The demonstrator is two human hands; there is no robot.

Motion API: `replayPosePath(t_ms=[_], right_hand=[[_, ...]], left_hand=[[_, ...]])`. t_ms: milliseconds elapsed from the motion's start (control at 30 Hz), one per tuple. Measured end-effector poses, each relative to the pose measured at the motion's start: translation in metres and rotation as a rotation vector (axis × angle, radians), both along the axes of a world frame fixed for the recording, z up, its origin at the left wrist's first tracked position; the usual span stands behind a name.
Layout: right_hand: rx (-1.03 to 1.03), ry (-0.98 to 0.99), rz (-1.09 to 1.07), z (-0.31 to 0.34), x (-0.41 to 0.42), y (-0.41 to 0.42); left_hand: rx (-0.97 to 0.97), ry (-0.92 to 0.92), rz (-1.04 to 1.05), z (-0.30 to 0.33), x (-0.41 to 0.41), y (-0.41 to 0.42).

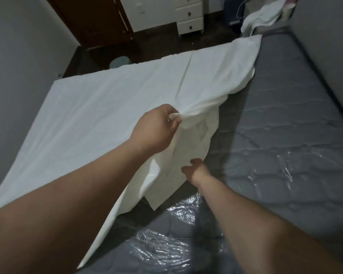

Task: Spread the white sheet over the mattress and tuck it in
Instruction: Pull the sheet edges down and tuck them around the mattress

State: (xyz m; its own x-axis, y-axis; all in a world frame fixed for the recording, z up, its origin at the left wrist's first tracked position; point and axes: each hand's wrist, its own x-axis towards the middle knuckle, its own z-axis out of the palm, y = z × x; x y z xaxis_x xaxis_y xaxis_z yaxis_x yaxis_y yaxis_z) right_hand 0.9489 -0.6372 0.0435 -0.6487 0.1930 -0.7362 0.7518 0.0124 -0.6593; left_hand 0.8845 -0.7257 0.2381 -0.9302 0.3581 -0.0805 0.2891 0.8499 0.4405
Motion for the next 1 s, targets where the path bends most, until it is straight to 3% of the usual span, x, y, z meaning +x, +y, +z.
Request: replayPosePath(t_ms=[100, 200, 333, 433, 500, 567, 600, 700, 833, 900, 1000], right_hand=[[0.024, -0.065, 0.095, -0.052, 0.012, -0.014], [0.019, -0.085, 0.207, -0.094, 0.017, -0.028], [0.042, -0.113, 0.15, -0.167, 0.004, -0.038], [0.023, -0.115, -0.012, -0.233, -0.01, -0.045], [-0.055, -0.108, -0.169, -0.229, -0.016, -0.055], [-0.172, -0.117, -0.329, -0.209, -0.018, -0.059], [-0.177, -0.128, -0.357, -0.208, -0.019, -0.059], [-0.195, -0.137, -0.446, -0.213, -0.022, -0.059], [-0.114, -0.125, -0.361, -0.243, -0.034, -0.052], [-0.139, -0.109, -0.321, -0.245, -0.034, -0.047], [-0.323, -0.051, -0.4, -0.19, -0.02, -0.042]], left_hand=[[-0.127, 0.091, -0.049, -0.048, 0.002, -0.02], [-0.418, 0.178, -0.191, -0.104, 0.005, -0.05], [-0.676, 0.198, -0.087, -0.158, 0.004, -0.093], [-0.733, 0.261, 0.038, -0.184, -0.002, -0.113], [-0.664, 0.242, 0.242, -0.194, -0.012, -0.119], [-0.533, 0.095, 0.474, -0.202, -0.018, -0.118], [-0.514, 0.064, 0.491, -0.208, -0.016, -0.119], [-0.567, 0.17, 0.074, -0.235, 0.011, -0.12], [-0.534, -0.085, -0.432, -0.28, 0.058, -0.117], [-0.607, -0.181, -0.544, -0.299, 0.069, -0.116], [-0.824, -0.269, -0.539, -0.312, 0.075, -0.112]])
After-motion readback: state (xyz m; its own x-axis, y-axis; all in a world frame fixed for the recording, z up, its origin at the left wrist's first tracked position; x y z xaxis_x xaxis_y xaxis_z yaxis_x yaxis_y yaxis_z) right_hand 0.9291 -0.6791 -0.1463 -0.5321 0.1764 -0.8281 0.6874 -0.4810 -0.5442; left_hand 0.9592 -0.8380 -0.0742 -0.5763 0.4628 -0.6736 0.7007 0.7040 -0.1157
